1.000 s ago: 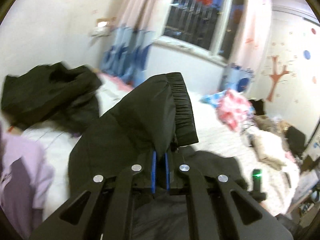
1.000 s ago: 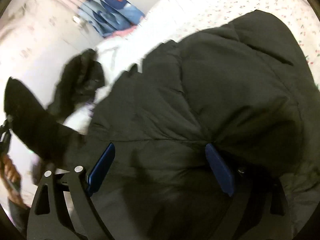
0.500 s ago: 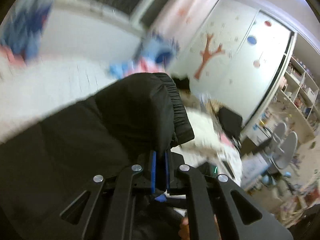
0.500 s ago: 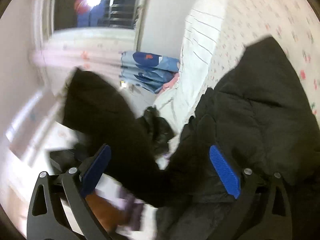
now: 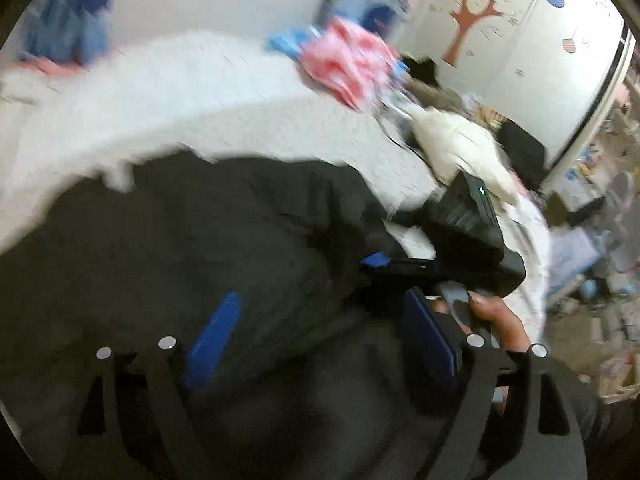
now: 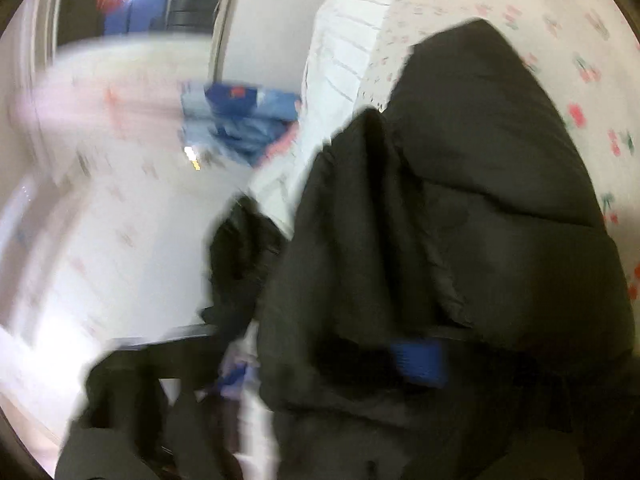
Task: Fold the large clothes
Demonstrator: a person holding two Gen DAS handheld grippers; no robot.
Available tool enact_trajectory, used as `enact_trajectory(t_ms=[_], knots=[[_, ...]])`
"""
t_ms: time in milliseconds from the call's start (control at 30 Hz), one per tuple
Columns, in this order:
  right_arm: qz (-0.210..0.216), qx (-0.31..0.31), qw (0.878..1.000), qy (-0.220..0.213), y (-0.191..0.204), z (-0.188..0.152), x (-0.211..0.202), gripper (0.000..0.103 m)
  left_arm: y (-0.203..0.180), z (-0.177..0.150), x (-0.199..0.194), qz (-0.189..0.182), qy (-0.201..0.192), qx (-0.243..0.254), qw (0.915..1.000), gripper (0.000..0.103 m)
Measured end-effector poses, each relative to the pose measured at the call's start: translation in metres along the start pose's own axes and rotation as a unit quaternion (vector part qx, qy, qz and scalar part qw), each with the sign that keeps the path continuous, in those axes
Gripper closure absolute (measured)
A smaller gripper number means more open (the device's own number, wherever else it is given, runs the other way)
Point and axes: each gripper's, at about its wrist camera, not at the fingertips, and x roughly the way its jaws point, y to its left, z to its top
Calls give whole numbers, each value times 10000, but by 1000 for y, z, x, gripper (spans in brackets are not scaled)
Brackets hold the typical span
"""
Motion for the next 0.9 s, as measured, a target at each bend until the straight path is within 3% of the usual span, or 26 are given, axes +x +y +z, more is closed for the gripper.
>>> enact_trajectory(t_ms=[100, 200, 267, 333, 400, 533, 567, 633, 733, 767, 833, 900], knots=[[-401, -1033, 9937, -156, 48, -5, 7, 91, 47, -7, -57, 692, -327, -222, 9968, 15], [-617, -2425, 9646, -835, 121, -11, -10, 92, 103, -14, -90, 1230, -523, -795, 9878, 15], [-692, -2669, 9536, -1210, 139, -10, -26, 92, 132, -17, -97, 1347, -607, -1141, 9824, 15], [-829, -2575, 9522, -1421, 133, -1, -38, 92, 160, -20, -94, 1458, -648, -1416, 9770, 15], [-1169, -2181, 9583, -1433, 102, 15, -39, 92, 174, -24, -76, 1519, -575, -1598, 9737, 15], [-1952, -1273, 9698, -720, 16, 27, -15, 92, 197, -41, -22, 1733, 93, -1784, 9685, 15], [-1867, -873, 9779, -351, -8, 27, -4, 92, 197, -42, -10, 1866, 248, -1747, 9665, 15], [-1859, -589, 9804, -279, -18, 24, -7, 92, 191, -44, -5, 2029, 344, -1629, 9649, 15], [-2335, -1214, 9595, -1002, 21, 24, -32, 81, 169, -34, -29, 2008, -64, -1274, 9713, 15], [-2523, -1578, 9424, -1529, 42, 20, -45, 68, 164, -32, -33, 1995, -183, -1150, 9730, 15], [-2490, -2359, 9145, -2144, 73, 7, -54, 43, 160, -29, -31, 2048, -212, -1030, 9731, 12], [-2252, -2852, 9090, -2042, 84, -5, -40, 43, 164, -29, -19, 2019, -30, -1033, 9739, 12]])
